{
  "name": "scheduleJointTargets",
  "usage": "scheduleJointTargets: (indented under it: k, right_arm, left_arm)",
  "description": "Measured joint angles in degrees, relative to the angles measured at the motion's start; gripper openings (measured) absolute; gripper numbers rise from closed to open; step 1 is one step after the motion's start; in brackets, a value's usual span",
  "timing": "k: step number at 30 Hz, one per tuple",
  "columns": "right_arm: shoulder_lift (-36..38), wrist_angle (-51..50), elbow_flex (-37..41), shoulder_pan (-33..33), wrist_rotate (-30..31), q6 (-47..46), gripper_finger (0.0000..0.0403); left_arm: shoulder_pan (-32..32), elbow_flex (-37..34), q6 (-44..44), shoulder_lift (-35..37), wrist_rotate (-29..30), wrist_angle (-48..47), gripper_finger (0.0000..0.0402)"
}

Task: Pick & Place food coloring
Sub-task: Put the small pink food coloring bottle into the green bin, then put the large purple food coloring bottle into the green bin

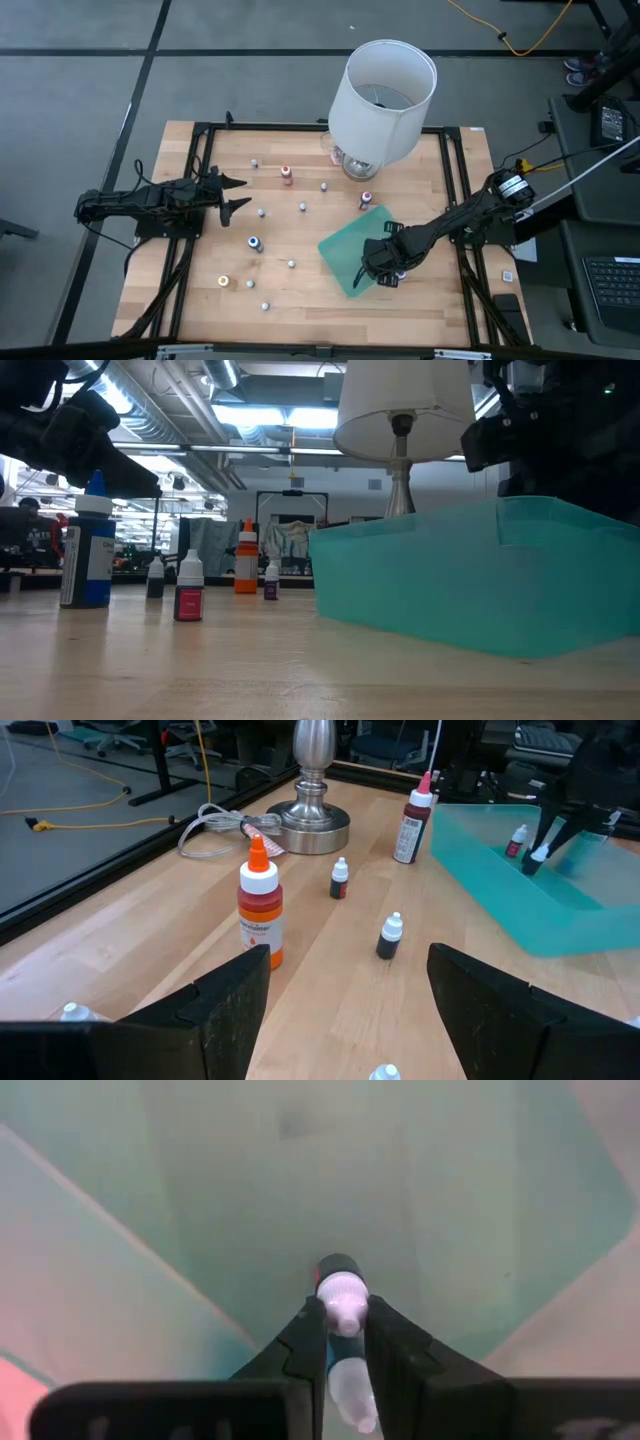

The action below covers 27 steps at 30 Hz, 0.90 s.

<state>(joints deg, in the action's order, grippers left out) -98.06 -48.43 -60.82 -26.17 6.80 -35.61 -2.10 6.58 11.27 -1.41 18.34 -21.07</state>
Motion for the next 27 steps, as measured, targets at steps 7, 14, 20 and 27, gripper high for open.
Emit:
scheduleJointTargets:
  k: [7,14,20,27]
  right_arm:
    - [0.3,-0.1,0.0,0.0,-1.5,-0.3,0.0106]
    - [1.5,-0.2,0.0,0.0,-0.6,-1.4,0.0141]
    - [3.4,-1.7,-1.8,0.0,-0.5,-1.4,0.0145]
    - [5.2,-3.7,-6.8,0.4,5.2,1.0,0.0145]
  left_arm:
    - [0.0,0.0,0.0,0.0,0.0,0.0,0.0266]
    - [0.0,0.0,0.0,0.0,0.0,0.0,0.0265]
    - [0.0,0.0,0.0,0.0,0.0,0.0,0.0266]
    - [0.0,0.0,0.0,0.0,0.0,0.0,0.0267]
